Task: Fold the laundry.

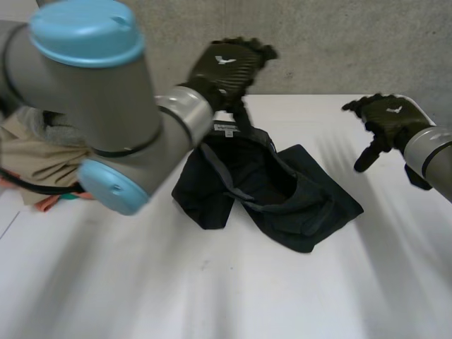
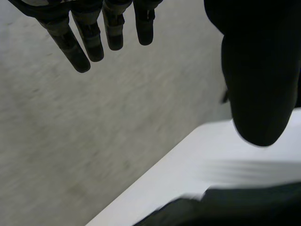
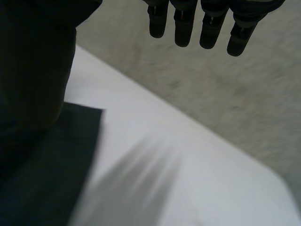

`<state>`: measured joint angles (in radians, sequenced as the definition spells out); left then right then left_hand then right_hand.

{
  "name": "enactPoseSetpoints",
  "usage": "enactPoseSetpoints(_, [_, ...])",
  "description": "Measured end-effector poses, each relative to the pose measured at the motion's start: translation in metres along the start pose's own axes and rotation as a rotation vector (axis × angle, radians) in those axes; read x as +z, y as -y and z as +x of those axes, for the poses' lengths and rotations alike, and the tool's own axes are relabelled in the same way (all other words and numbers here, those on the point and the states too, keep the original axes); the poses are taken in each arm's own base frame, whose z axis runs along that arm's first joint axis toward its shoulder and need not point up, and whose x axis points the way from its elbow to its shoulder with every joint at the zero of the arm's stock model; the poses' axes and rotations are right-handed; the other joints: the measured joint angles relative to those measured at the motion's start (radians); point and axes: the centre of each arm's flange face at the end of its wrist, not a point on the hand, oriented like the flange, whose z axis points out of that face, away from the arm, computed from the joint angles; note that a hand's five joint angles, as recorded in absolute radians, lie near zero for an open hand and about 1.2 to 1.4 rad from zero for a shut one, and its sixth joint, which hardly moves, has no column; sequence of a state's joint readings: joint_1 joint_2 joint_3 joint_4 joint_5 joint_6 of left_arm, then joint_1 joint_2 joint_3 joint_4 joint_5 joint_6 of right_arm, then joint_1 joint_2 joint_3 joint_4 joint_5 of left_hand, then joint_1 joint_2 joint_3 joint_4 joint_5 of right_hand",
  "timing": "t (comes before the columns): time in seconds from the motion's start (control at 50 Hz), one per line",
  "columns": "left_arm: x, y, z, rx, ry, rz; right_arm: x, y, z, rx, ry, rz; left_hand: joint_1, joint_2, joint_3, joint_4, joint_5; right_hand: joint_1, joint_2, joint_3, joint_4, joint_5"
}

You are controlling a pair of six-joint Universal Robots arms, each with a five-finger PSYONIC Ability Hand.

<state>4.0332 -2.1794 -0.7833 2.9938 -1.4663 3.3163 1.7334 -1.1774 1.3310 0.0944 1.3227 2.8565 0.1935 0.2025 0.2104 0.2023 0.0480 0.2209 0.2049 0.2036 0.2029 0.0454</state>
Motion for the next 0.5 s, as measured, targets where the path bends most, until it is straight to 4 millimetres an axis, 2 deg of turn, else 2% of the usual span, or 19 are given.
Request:
enactPoseSetpoints(0.12, [-0.015,-0.035,-0.043,0.025,0.098,-0.190,-0.023,0.000,-0.036,0.030,0.117,-0.121,0.000,0.000,0.000,0.000,0.000,0.000,0.000,0.000,0.000,0.000])
enactPoseSetpoints(0.2, [-0.025,-0.061,-0.059,0.010,0.136,-0.296,-0.035,0.000,-0.057,0.015,0.178,-0.142,0.000,0.000,0.000,0.000,0.000,0.000,0.000,0.000,0.000,0.000])
enactPoseSetpoints(0.32, [-0.031,-0.095,-0.075,-0.009,0.182,-0.363,-0.045,0.002,-0.087,-0.029,0.245,-0.097,0.000,0.000,0.000,0.000,0.000,0.000,0.000,0.000,0.000,0.000])
enactPoseSetpoints(0.42, [-0.032,-0.108,-0.082,-0.014,0.204,-0.363,-0.046,-0.002,-0.110,-0.075,0.278,-0.048,0.000,0.000,0.000,0.000,0.000,0.000,0.000,0.000,0.000,0.000])
enactPoseSetpoints(0.5, [-0.032,-0.114,-0.083,-0.017,0.209,-0.357,-0.039,-0.012,-0.126,-0.121,0.287,-0.025,0.000,0.000,0.000,0.000,0.000,0.061,0.073,0.074,0.074,0.066])
